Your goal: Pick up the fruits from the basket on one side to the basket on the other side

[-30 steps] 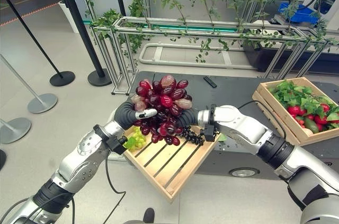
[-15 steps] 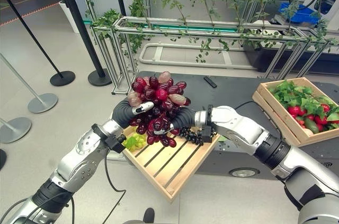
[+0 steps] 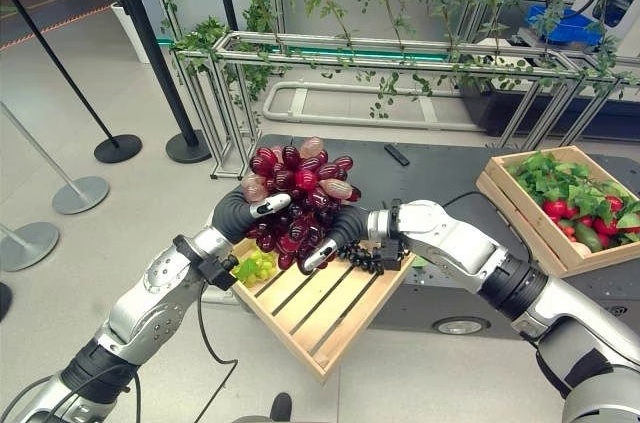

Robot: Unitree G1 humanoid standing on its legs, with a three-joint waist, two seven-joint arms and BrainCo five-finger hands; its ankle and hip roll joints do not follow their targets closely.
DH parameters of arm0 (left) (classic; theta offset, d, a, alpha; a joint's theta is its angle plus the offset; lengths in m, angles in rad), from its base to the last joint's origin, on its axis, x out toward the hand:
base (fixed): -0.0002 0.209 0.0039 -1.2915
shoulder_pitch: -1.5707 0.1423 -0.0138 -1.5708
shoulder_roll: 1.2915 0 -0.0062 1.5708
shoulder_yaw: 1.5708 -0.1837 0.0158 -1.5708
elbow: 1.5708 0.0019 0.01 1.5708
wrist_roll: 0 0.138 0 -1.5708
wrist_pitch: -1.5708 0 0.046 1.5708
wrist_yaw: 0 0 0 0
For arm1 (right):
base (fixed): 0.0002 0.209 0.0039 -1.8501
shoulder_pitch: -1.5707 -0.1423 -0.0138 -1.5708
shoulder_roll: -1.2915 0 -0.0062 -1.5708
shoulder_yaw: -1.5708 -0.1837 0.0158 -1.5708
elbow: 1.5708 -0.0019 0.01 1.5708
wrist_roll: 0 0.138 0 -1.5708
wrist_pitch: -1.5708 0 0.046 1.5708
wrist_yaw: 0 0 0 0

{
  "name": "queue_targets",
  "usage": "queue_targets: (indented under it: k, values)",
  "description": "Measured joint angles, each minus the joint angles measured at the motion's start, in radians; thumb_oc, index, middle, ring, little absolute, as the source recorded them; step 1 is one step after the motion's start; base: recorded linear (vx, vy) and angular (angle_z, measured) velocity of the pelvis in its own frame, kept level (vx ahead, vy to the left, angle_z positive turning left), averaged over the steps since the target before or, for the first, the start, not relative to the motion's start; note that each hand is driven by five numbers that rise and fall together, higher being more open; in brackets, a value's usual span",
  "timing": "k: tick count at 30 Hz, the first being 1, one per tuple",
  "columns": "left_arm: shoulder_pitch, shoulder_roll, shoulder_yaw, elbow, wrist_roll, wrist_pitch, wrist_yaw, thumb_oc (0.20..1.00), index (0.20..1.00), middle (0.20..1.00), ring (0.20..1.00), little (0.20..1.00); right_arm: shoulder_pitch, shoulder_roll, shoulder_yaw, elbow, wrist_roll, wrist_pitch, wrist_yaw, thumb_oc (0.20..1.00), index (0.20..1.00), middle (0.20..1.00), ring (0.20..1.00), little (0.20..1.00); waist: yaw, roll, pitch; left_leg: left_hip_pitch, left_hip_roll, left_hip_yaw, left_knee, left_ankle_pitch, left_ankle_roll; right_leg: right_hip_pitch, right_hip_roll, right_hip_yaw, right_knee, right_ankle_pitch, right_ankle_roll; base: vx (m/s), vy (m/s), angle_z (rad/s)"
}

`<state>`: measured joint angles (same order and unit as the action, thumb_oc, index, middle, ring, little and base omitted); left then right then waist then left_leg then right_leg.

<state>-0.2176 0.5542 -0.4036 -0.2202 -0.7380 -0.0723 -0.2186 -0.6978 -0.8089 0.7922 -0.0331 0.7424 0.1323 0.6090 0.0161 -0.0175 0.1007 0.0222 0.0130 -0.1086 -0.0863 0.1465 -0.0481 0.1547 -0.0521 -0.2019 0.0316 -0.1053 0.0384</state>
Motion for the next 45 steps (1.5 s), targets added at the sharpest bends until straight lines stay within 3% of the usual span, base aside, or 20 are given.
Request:
queue_targets:
  k: [3, 7, 9, 11, 18, 27, 35, 45]
  values:
    - [0.027, -0.023, 0.023, -0.002, 0.000, 0.000, -0.008, 0.200, 0.200, 0.200, 0.200, 0.200, 0.057, -0.016, -0.059, -0.021, -0.006, -0.004, 0.007, 1.000, 1.000, 1.000, 1.000, 1.000, 0.001, 0.000, 0.000, 0.000, -0.001, -0.002, 0.000, 0.000, 0.000, 0.000, -0.001, -0.001, 0.000, 0.000, 0.000, 0.00, 0.000, 0.00]
    - [0.110, -0.030, 0.114, -0.010, 0.000, 0.002, -0.016, 0.200, 0.200, 0.200, 0.200, 0.200, 0.216, -0.097, -0.276, -0.033, -0.006, -0.029, -0.014, 1.000, 1.000, 1.000, 1.000, 1.000, 0.001, 0.000, -0.003, -0.002, -0.003, -0.004, 0.000, -0.001, 0.002, 0.002, -0.002, -0.004, -0.001, 0.000, 0.000, 0.00, 0.000, 0.00]
    - [0.126, -0.030, 0.134, -0.010, 0.000, 0.001, -0.014, 0.200, 0.200, 0.200, 0.200, 0.200, 0.236, -0.118, -0.309, -0.033, -0.006, -0.033, -0.023, 1.000, 1.000, 1.000, 1.000, 1.000, -0.002, -0.001, -0.003, -0.001, -0.002, -0.003, 0.000, -0.001, 0.002, 0.001, -0.001, -0.004, -0.002, 0.000, 0.000, 0.00, 0.000, 0.00]
    - [0.162, -0.026, 0.164, -0.011, -0.001, 0.001, -0.019, 0.200, 0.200, 0.200, 0.200, 0.200, 0.349, -0.146, -0.459, -0.034, -0.004, -0.058, -0.035, 1.000, 1.000, 1.000, 1.000, 1.000, -0.001, 0.000, -0.004, -0.002, -0.004, -0.005, 0.000, -0.001, 0.002, 0.004, -0.002, -0.009, -0.003, -0.001, 0.001, 0.00, -0.010, 0.05]
    - [0.202, -0.012, 0.182, -0.010, -0.003, 0.001, -0.028, 0.200, 0.200, 0.200, 0.200, 0.200, 0.540, -0.186, -0.631, -0.024, 0.007, -0.081, -0.040, 1.000, 1.000, 1.000, 1.000, 1.000, -0.004, 0.001, -0.005, -0.010, -0.012, -0.032, 0.000, 0.000, 0.003, 0.015, -0.003, -0.035, -0.014, -0.002, 0.002, -0.01, -0.014, 0.10]
    - [0.249, -0.004, 0.274, -0.010, -0.005, 0.000, -0.026, 0.200, 0.200, 0.200, 0.200, 0.200, 0.622, -0.167, -0.714, -0.003, 0.028, -0.089, -0.050, 1.000, 1.000, 1.000, 1.000, 1.000, -0.005, 0.004, -0.006, -0.016, -0.018, -0.042, 0.000, 0.000, 0.003, 0.018, -0.005, -0.049, -0.020, -0.004, 0.006, 0.00, -0.016, 0.04]
    - [0.266, -0.006, 0.293, -0.007, -0.005, -0.001, -0.025, 0.200, 0.200, 0.200, 0.200, 0.200, 0.624, -0.137, -0.729, -0.003, 0.037, -0.089, -0.049, 1.000, 1.000, 1.000, 1.000, 1.000, -0.003, 0.006, -0.006, -0.014, -0.019, -0.046, 0.000, 0.001, 0.003, 0.021, -0.003, -0.053, -0.020, -0.006, 0.008, 0.00, -0.035, 0.02]
    - [0.292, -0.019, 0.307, 0.007, -0.004, -0.005, -0.025, 0.200, 0.200, 0.200, 0.200, 0.200, 0.630, -0.137, -0.749, -0.003, 0.060, -0.090, -0.052, 1.000, 1.000, 1.000, 1.000, 1.000, 0.003, 0.020, 0.000, -0.038, -0.033, -0.136, 0.025, 0.006, -0.009, 0.050, 0.014, -0.122, -0.031, -0.017, 0.003, -0.08, -0.102, 0.26]
